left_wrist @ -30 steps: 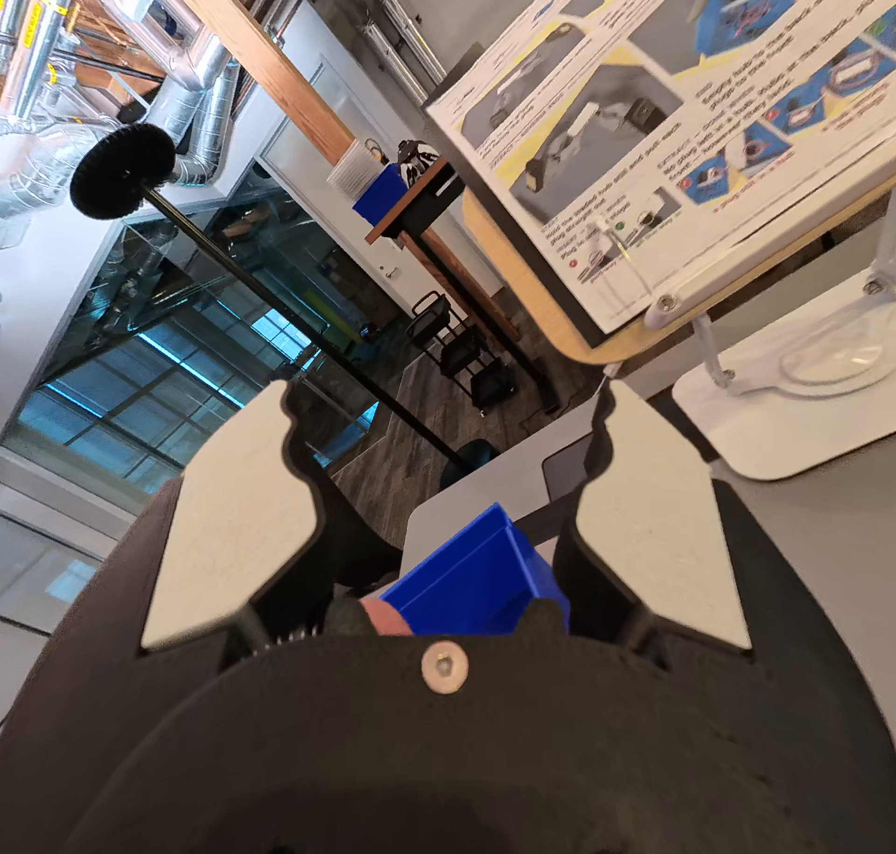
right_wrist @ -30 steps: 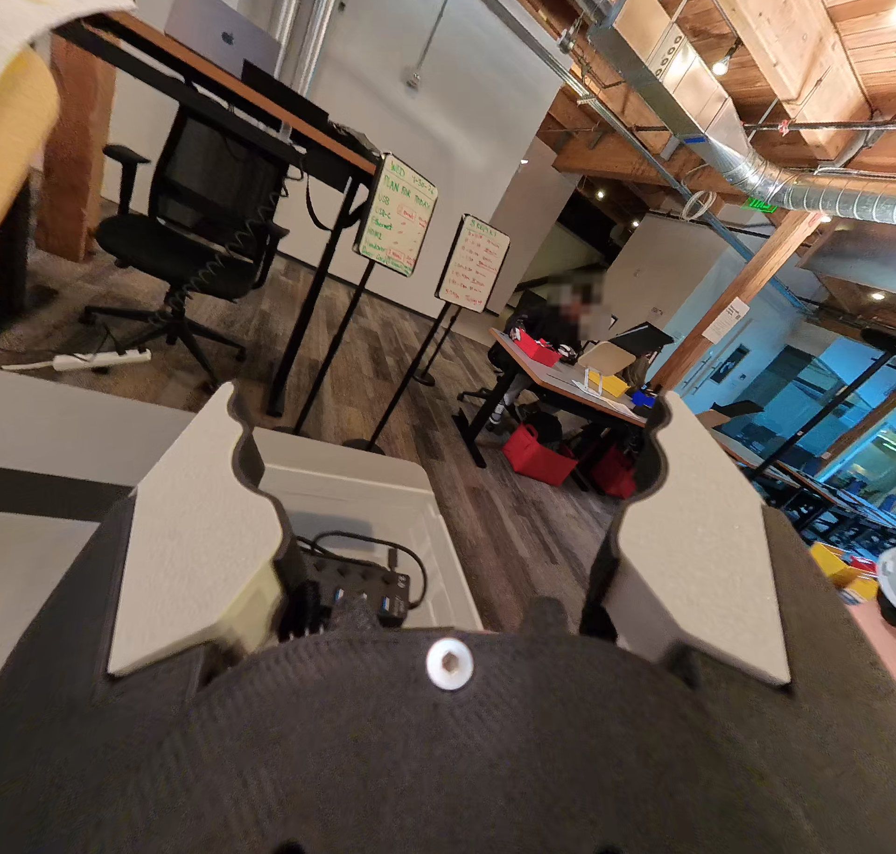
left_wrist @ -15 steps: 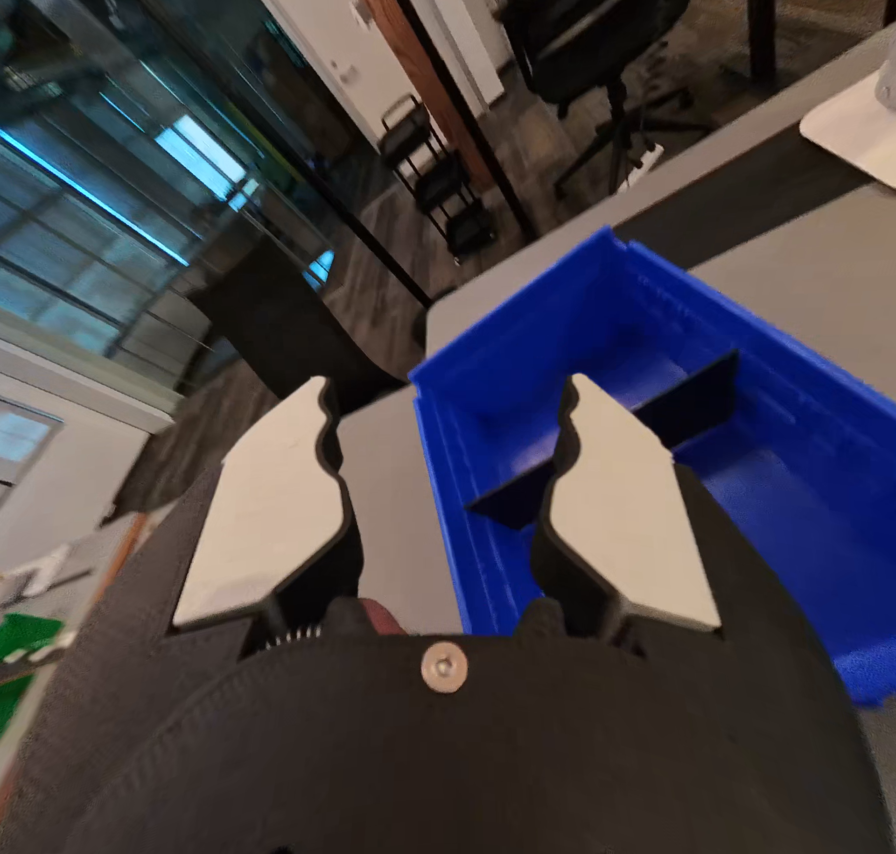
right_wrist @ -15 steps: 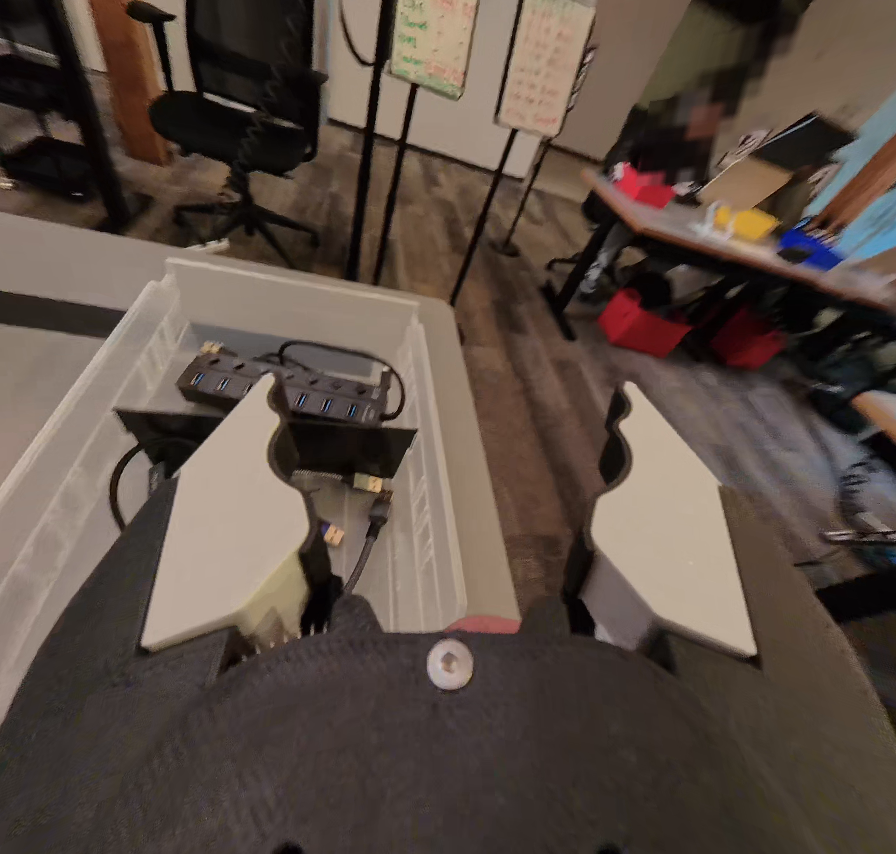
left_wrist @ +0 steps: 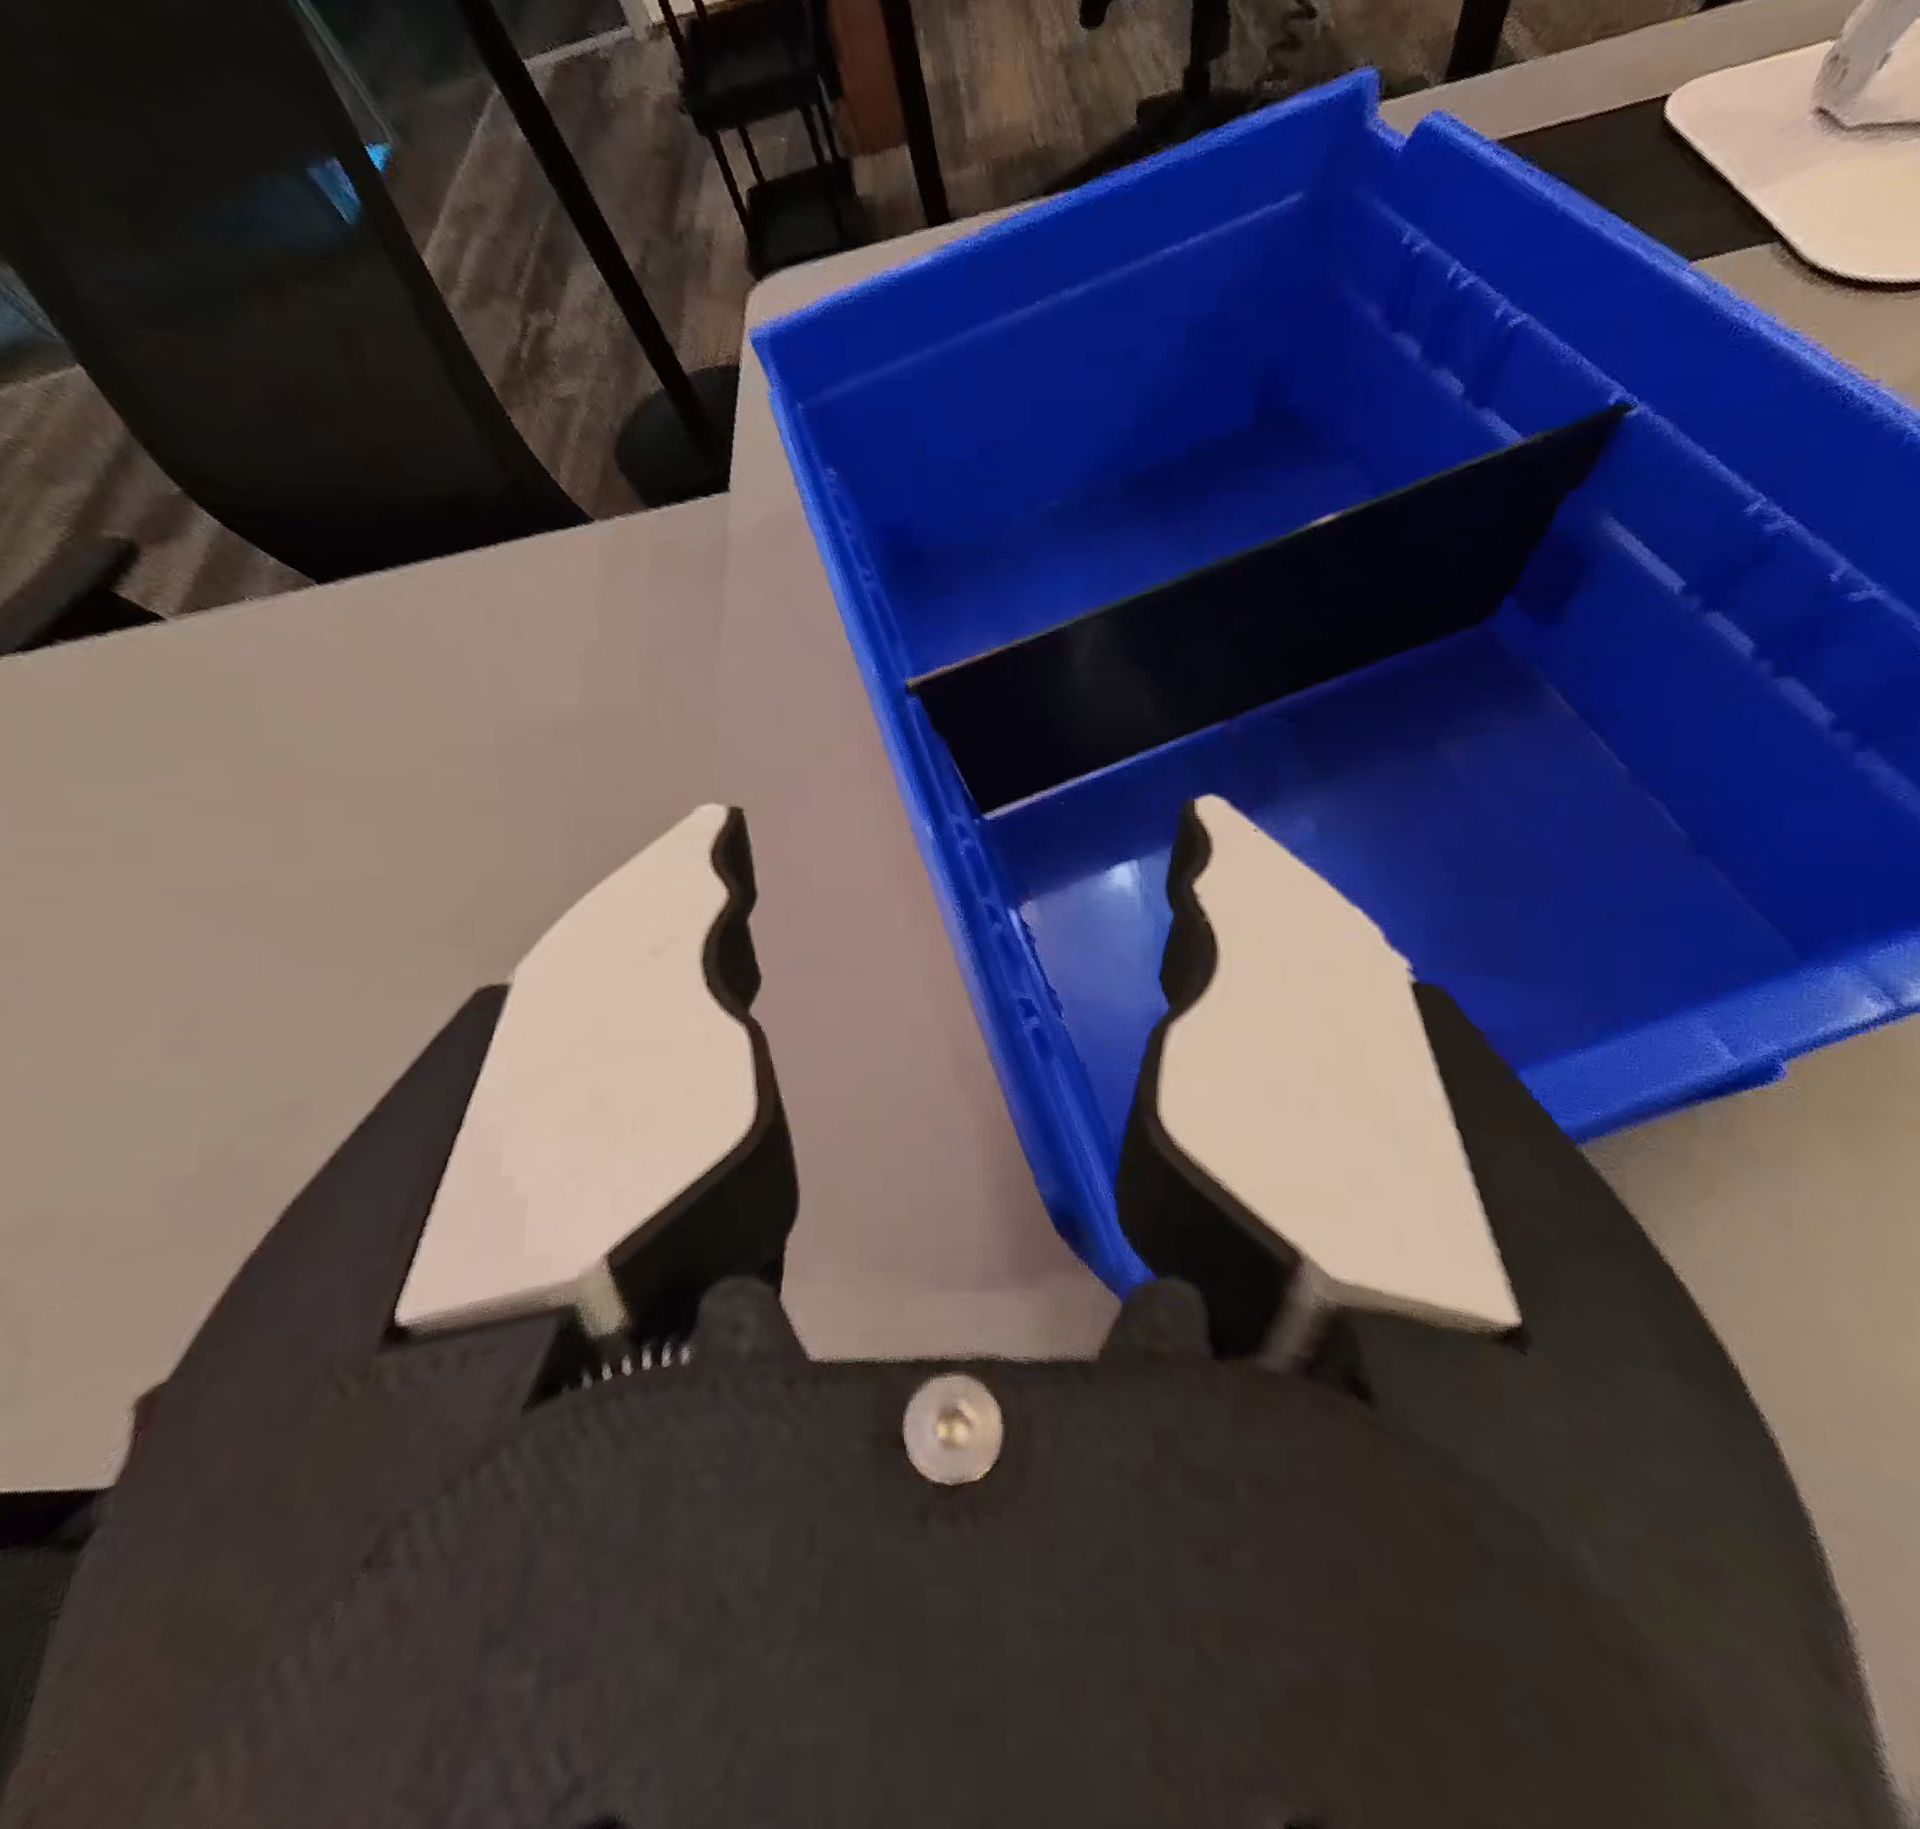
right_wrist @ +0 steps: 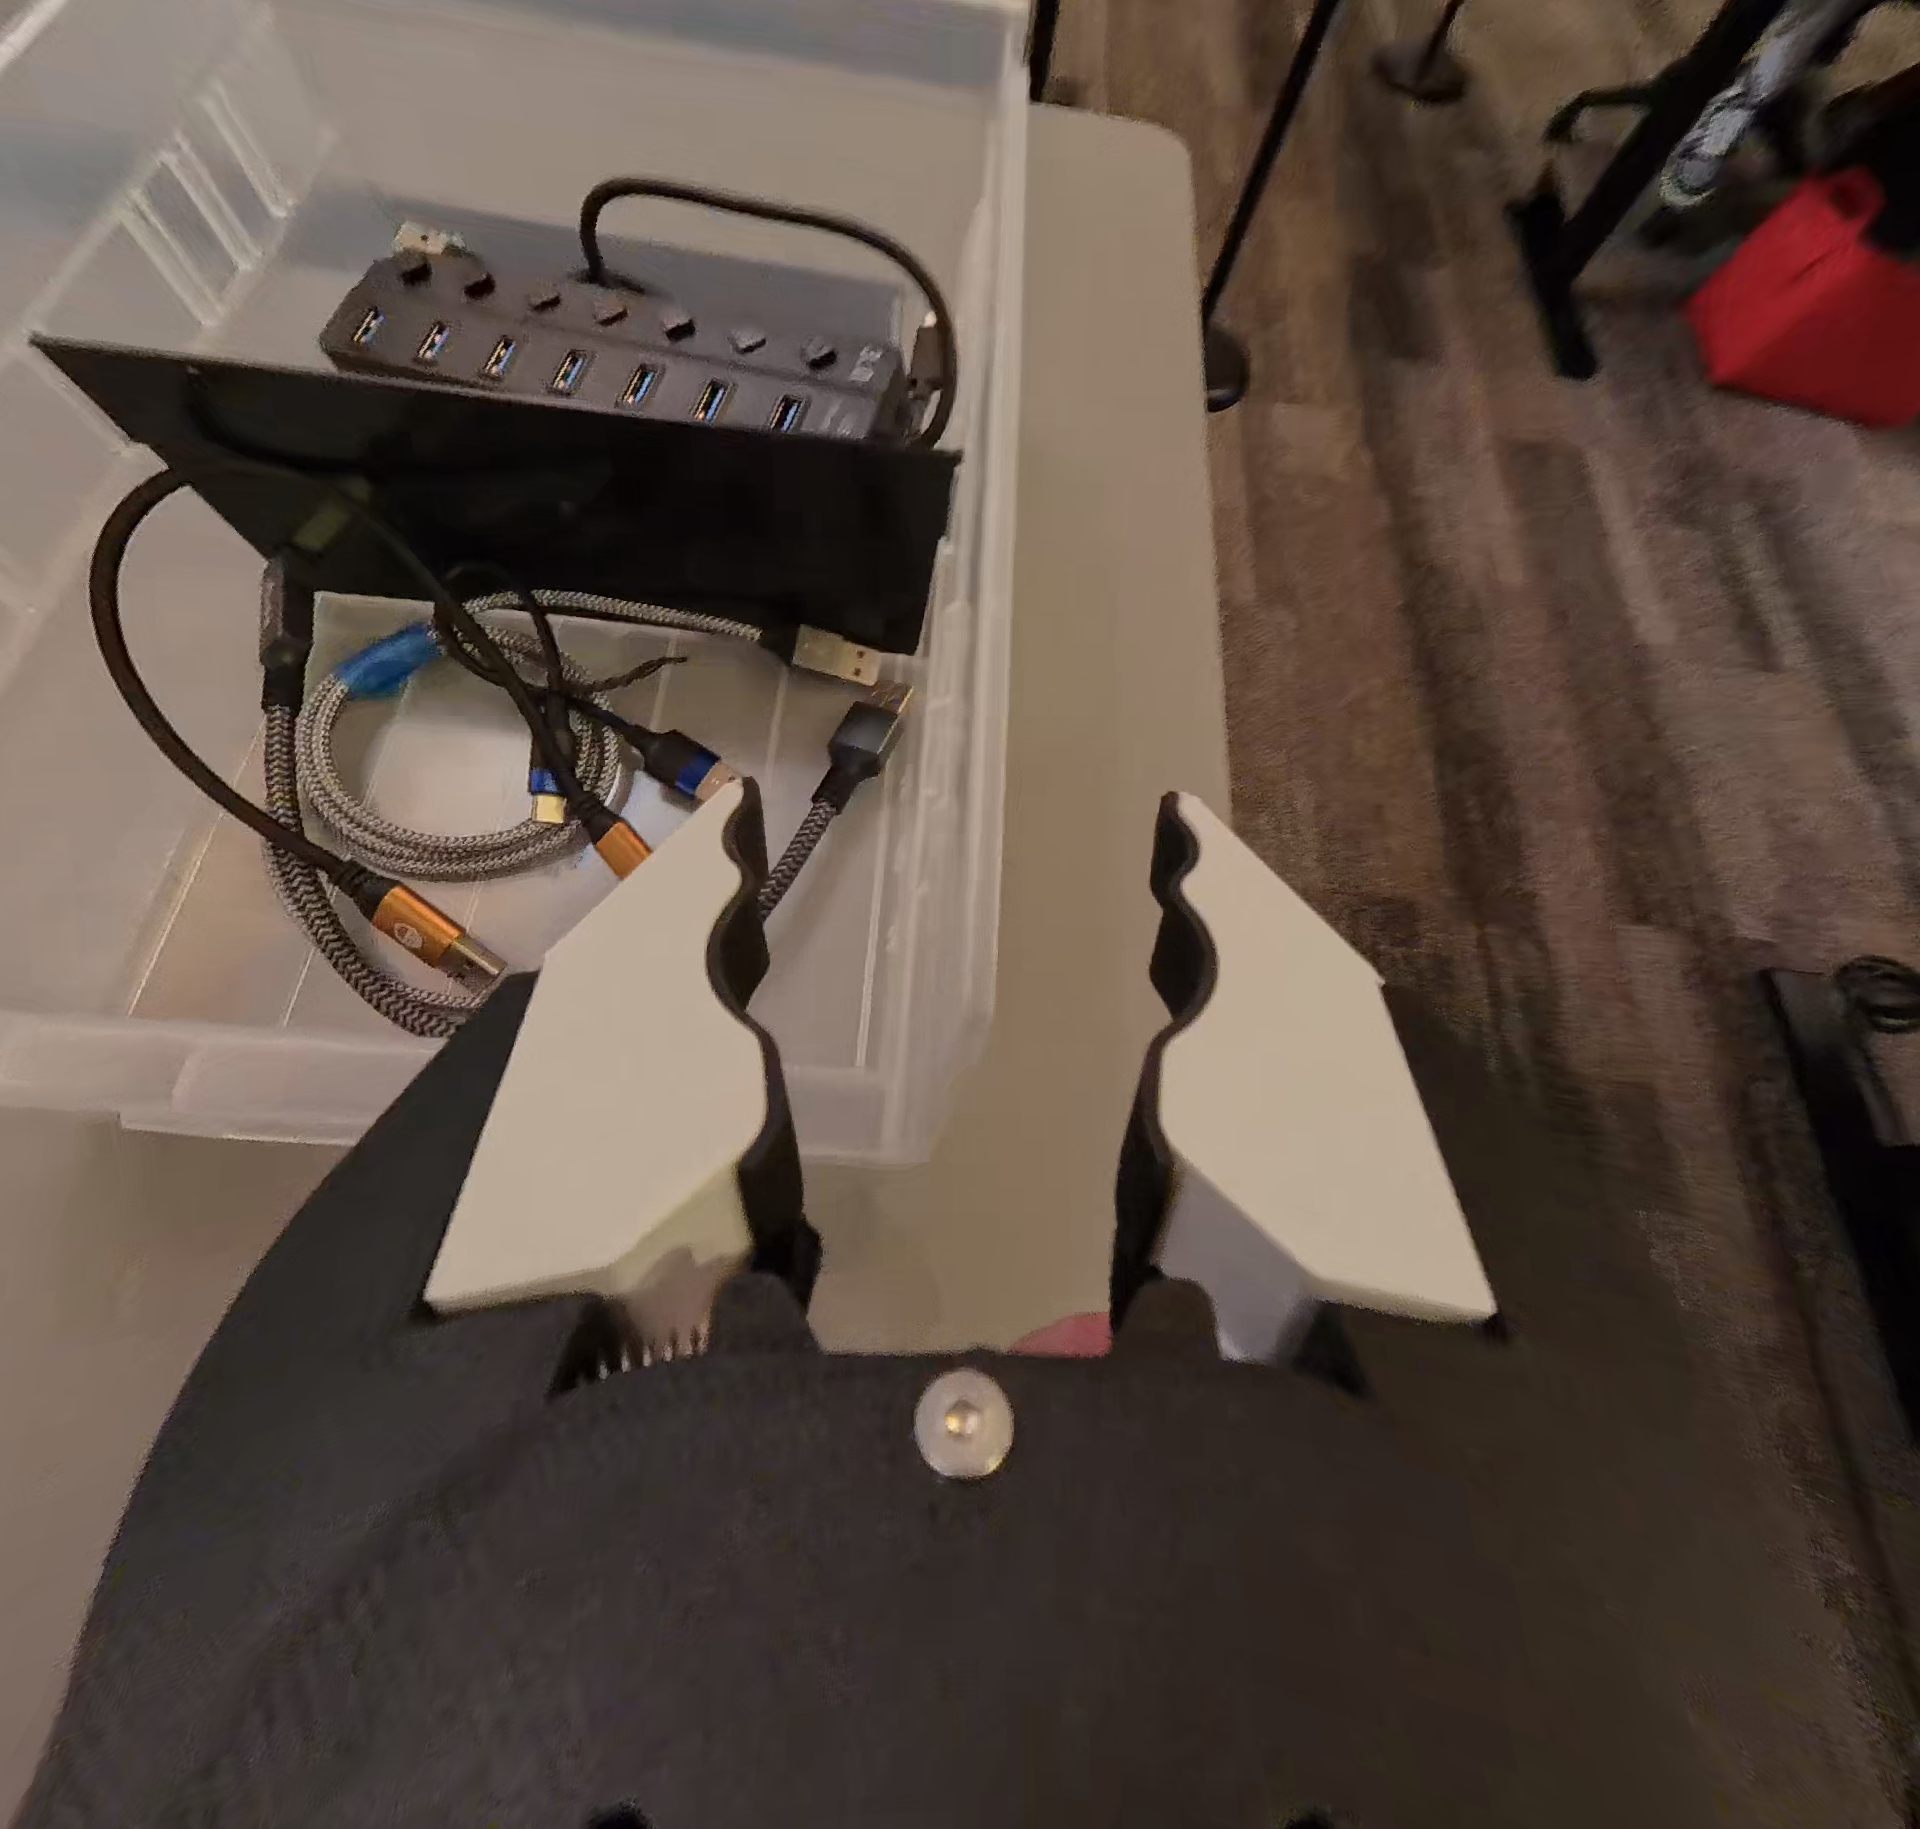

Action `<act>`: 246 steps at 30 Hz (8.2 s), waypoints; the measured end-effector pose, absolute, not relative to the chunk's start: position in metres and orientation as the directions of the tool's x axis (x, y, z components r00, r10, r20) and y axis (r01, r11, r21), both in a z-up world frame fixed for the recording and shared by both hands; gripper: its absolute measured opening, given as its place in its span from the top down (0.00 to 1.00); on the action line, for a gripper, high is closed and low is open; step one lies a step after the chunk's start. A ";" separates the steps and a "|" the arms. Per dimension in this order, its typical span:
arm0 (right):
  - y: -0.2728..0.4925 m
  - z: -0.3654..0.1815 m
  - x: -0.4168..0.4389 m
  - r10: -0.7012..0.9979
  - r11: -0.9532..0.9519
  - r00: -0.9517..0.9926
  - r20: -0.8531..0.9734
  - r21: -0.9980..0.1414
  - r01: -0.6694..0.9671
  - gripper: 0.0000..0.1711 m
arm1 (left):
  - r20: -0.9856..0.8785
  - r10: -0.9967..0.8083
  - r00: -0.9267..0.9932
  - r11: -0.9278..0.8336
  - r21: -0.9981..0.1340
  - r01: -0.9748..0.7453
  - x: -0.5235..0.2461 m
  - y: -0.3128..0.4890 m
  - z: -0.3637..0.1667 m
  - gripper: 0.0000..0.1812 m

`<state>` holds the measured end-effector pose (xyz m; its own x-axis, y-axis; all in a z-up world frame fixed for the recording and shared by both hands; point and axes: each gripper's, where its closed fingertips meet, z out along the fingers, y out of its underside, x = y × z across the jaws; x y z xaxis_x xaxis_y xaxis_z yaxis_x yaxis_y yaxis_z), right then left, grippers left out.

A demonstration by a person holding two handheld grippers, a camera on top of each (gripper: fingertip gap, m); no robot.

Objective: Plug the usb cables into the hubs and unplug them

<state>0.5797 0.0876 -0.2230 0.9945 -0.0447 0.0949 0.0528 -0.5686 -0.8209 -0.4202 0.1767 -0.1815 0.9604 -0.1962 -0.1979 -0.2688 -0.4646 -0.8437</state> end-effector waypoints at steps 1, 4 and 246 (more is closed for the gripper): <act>0.090 -0.228 0.577 -0.030 -0.567 0.997 0.077 -0.822 0.047 0.59 | -0.174 -0.200 0.964 -0.472 -0.845 -0.251 -0.419 0.176 -0.185 0.57; 0.097 -0.233 0.575 -0.018 -0.539 0.999 0.035 -0.842 0.020 0.68 | -0.185 -0.186 0.965 -0.503 -0.826 -0.255 -0.422 0.175 -0.199 0.54; 0.136 0.035 0.112 0.599 0.115 0.793 0.107 -0.992 0.047 0.38 | -0.144 -0.638 0.757 0.331 -0.938 0.101 -0.024 0.154 0.053 0.62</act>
<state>0.1116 0.1364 0.0352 0.7933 0.5993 0.1073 0.0471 0.1152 -0.9922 -0.0235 0.1539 0.0529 0.7569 -0.6375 -0.1436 0.1006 0.3308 -0.9383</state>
